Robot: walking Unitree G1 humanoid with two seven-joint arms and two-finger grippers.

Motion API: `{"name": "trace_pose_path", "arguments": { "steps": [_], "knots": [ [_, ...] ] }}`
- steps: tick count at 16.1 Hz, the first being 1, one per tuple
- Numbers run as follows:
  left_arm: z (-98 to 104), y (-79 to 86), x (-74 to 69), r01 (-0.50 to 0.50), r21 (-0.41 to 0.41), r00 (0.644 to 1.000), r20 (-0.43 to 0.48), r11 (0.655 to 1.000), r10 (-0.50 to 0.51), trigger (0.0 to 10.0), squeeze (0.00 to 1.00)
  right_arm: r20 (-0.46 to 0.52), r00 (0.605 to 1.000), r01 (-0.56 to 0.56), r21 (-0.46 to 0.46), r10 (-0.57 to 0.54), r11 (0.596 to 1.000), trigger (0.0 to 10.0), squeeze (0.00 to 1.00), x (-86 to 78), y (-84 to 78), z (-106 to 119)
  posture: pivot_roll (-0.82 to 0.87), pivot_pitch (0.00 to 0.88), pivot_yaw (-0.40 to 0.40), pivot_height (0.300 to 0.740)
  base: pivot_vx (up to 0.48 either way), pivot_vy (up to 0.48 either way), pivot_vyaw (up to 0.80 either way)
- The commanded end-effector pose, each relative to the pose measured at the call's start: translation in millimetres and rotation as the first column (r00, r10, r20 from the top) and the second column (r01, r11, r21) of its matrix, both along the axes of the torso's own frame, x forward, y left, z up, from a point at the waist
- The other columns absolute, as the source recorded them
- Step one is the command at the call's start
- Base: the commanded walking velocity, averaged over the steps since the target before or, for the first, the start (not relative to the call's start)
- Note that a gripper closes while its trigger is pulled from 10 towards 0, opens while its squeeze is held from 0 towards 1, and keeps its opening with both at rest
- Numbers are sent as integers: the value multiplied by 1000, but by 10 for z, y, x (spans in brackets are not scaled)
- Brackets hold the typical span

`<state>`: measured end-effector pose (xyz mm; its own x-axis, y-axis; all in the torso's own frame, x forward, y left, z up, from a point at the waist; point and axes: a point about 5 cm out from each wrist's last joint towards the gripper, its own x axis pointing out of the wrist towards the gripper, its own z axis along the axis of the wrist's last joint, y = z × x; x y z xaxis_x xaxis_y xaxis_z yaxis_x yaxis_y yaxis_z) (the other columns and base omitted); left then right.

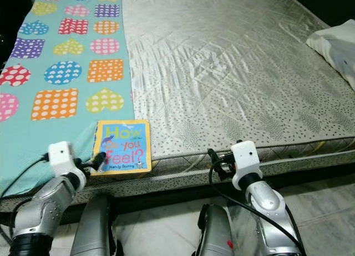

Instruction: Clean up the room

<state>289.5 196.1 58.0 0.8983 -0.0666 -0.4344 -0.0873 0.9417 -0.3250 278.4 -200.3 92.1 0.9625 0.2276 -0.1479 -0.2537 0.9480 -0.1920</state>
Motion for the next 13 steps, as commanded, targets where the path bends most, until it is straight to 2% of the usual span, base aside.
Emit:
{"name": "trace_pose_path", "arguments": {
  "steps": [1, 5, 7, 8, 9, 13],
  "knots": [
    [-68, -41, -16, 27, -43, 998, -48, 999, -29, 10000, 0, 11, 1000, -9, -15, 9, 1000, 10000, 0, 8, 0, 57, -107, 184, -68, 537, 0, 0, 0],
    [-106, -54, -7, 69, -61, 994, -84, 996, -75, 10000, 0, 11, 1000, -14, -30, 14, 999, 10000, 0, 10, -1, 52, -101, 179, -65, 537, 0, 0, 0],
    [-109, -54, 3, 86, -104, 992, -84, 991, -95, 10000, 0, 12, 1000, -11, -31, 11, 999, 10000, 0, 20, -2, 56, -101, 175, -65, 537, 0, 0, 0],
    [-103, -77, 18, 125, -148, 988, -68, 981, -136, 10000, 0, 14, 1000, -11, -32, 11, 999, 10000, 0, 27, 3, 58, -101, 172, -66, 537, 0, 0, 0],
    [-108, -82, 37, 149, -192, 985, -63, 970, -163, 7216, 0, 17, 1000, -13, -33, 13, 999, 10000, 0, 37, 13, 59, -100, 167, -69, 537, 0, 0, 0],
    [-170, -63, 58, 160, -312, 978, -77, 937, -192, 2667, 0, 29, 999, -24, -39, 25, 999, 10000, 0, 67, 29, 83, -108, 154, -73, 537, 0, 0, 0]
  ]
}}
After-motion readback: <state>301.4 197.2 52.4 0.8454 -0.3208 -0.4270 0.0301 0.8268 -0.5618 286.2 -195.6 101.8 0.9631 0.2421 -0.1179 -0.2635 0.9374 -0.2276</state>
